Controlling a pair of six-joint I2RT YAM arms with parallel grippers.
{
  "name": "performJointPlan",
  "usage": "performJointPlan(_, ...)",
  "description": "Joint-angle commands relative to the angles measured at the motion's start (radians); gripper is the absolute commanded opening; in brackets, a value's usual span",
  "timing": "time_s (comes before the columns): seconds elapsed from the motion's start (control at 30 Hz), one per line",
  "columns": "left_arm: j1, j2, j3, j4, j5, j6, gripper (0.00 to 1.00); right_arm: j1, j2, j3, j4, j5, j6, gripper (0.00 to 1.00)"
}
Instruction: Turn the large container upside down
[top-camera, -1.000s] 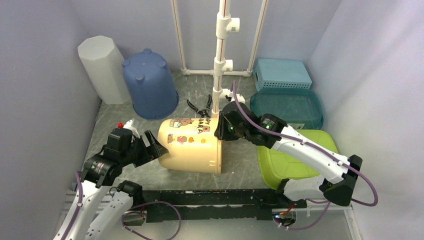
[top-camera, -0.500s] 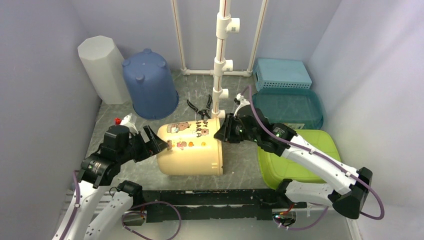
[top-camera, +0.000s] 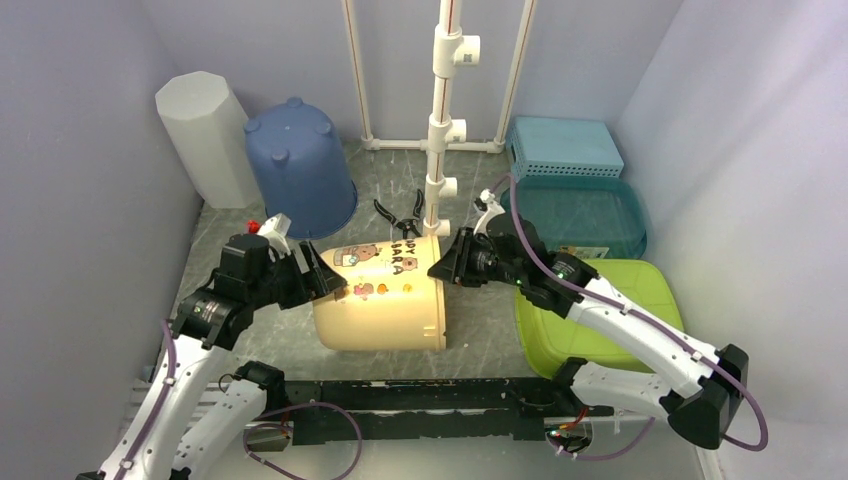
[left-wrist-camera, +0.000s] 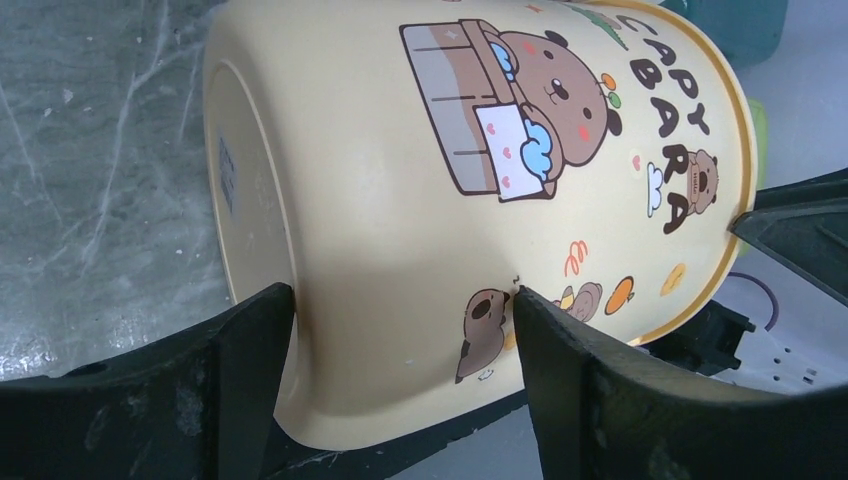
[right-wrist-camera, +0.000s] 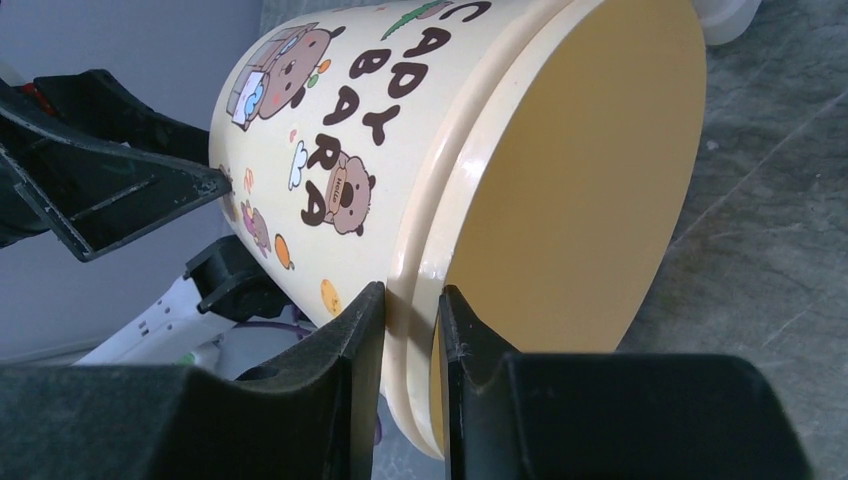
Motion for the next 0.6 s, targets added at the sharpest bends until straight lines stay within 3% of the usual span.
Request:
performJointPlan(0.0, -0.013, -0.003, -0.011, 0.205, 0.212, -0.019, 0.79, 0.014, 0.016, -0.103, -0.06, -0.073, 0.009, 0.0)
performJointPlan(0.23, -0.013, -0.003, 0.022, 0.333, 0.303, -0.068, 0.75, 0.014, -0.04, -0.264, 0.086, -0.142, 0.111, 0.0)
performJointPlan(0.47, -0.013, 0.035, 0.049, 0.386, 0.431, -0.08, 0.75, -0.007, -0.118, -0.313, 0.101, -0.155, 0.129, 0.0)
performJointPlan(0.57, -0.013, 0.035, 0.086, 0.376, 0.443, -0.077, 0.75, -0.059, -0.141, -0.316, 0.098, -0.231, 0.108, 0.0)
